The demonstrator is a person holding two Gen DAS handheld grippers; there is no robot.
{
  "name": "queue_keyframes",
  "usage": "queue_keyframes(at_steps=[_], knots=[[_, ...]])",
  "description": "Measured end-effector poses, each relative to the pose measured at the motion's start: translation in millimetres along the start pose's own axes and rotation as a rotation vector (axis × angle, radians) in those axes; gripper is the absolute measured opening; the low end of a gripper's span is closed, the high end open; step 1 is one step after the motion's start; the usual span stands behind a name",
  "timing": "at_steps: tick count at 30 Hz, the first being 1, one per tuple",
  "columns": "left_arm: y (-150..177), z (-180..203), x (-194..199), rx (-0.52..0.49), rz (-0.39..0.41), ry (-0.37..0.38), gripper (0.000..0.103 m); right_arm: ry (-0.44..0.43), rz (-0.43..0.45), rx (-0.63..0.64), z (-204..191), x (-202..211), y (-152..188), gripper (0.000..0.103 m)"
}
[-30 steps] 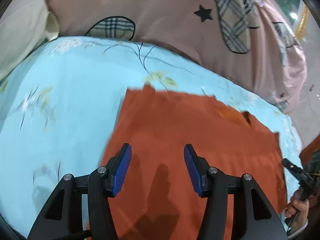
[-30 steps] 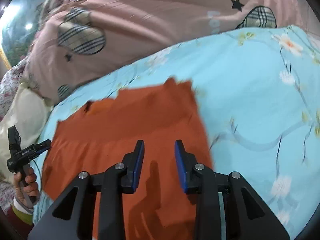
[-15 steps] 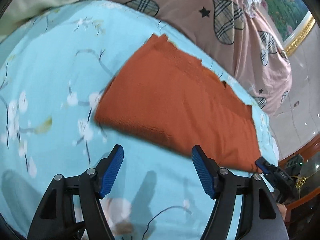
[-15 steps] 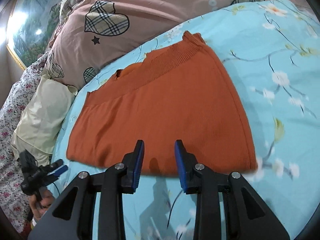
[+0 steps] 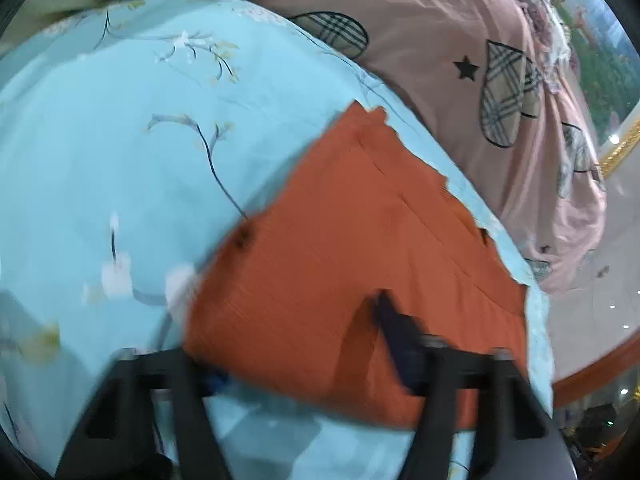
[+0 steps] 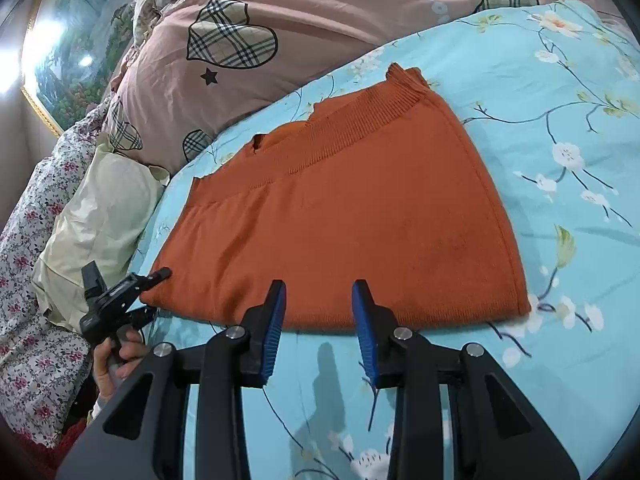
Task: Fold small clothes
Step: 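Smooth the folded sweater flat with both tools, then grasp the folded sweater edge with the left tool and lift it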
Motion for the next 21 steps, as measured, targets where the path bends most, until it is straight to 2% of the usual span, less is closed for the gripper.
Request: queue_keyframes(at_steps=[1,2,4,7,9,13,15,18,21], knots=[[-4.0,0.0,-2.8,-0.001,-0.012,0.019,0.022,0.000,-0.001,0.000,0.6,-1.8,-2.6,0.036],[-7.5,1.1,-4.4,0.001,-0.025,0.042,0.017,-0.003,-0.003,-0.003,1.8,-4.2,-6.0,0.036],[-10.5,9.0,0.8,-0.022,-0.009,0.024,0.011,-0.016,-0.009,-0.013,4.5,-8.5,-13.5,0.036],[-9.2,41.8,19.8,-0.122,0.033,-0.003,0.009,-0.021,-0.027,-0.031,10.6,-14.8,-25.8,0.036],[-5.2,70.8,31.3,-0.193,0.045,0.030,0.008,-0.032,-0.042,-0.035,13.0,-18.1,-34.4,0.036],[11.7,140.2,33.8,-0.352,0.032,0.089,0.007,-0.119,-0.059,-0.066,14.9,-20.9,-51.3,0.036],[30.8,175.3,22.7,-0.444,0.004,0.105,0.007,-0.148,-0.072,-0.076,14.0,-24.1,-60.5,0.036],[62.7,209.6,-8.5,-0.566,-0.041,0.041,0.007,-0.208,-0.106,-0.093,8.5,-36.8,-74.2,0.037],[85.1,220.2,-42.6,-0.626,-0.102,-0.011,0.007,-0.281,-0.178,-0.080,-3.8,-60.0,-84.6,0.055]])
Point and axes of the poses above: each gripper's, at about its wrist camera, not at the fingertips, and x roughly against the way its jaws point, z to its right, y to its underside, the point moved 5 cm from there along -x, roughly the way its jaws point, and after that the axes turned 11 degrees about -z, right-handed, at the moved point
